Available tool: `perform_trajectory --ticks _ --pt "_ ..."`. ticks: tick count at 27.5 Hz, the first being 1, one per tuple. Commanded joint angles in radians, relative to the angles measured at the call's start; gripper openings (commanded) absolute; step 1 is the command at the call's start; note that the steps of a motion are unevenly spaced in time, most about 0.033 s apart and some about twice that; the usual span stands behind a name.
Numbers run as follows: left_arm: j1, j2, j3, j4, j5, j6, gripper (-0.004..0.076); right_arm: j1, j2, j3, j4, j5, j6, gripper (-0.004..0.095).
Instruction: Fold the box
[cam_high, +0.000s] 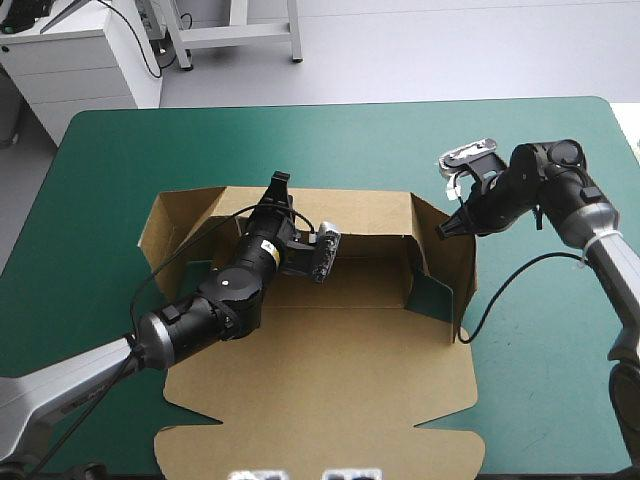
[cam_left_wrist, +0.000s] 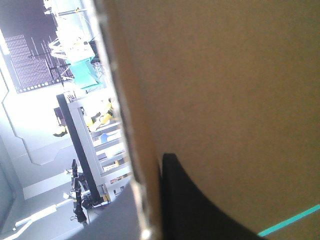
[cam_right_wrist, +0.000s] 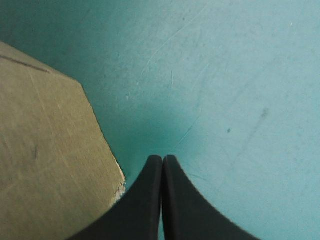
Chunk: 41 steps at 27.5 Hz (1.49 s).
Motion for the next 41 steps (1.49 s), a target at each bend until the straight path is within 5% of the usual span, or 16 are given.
perform_trajectory --ticks 1,12,22,28,32,33,37,41 --pt "0.011 -0.024 -0.022 0.036 0.018 -0.003 -0.0008 -0.005 -0.095 0.011 0.029 -0.018 -0.023 -0.0014" --pt "0.016 -0.024 -0.022 0.036 0.010 -0.003 -0.0008 -0.005 -0.236 0.183 0.333 -0.065 -0.186 -0.0013" --pt "0.016 -0.018 -0.022 0.036 0.010 -0.003 -0.0008 -0.002 -0.345 0.342 0.479 -0.225 -0.335 -0.0012" --pt "0.016 -0.018 -0.022 0.036 0.010 -0.003 -0.0008 -0.002 -0.338 0.378 0.537 -0.213 -0.410 -0.0007" --pt "0.016 -0.018 -0.022 0.036 0.010 -0.003 -0.0008 -0.002 -0.332 0.380 0.556 -0.158 -0.479 0.0127" --pt "0.016 -0.018 -0.022 0.036 0.010 -0.003 -0.0008 -0.002 -0.332 0.380 0.572 -0.153 -0.502 0.0258" --pt "0.016 -0.018 -0.022 0.036 0.010 -0.003 -0.0008 -0.002 -0.332 0.380 0.570 -0.211 -0.542 0.0470" --pt "0.016 -0.018 -0.022 0.036 0.006 -0.003 -0.0008 -0.002 -0.330 0.388 0.574 -0.262 -0.545 0.0471"
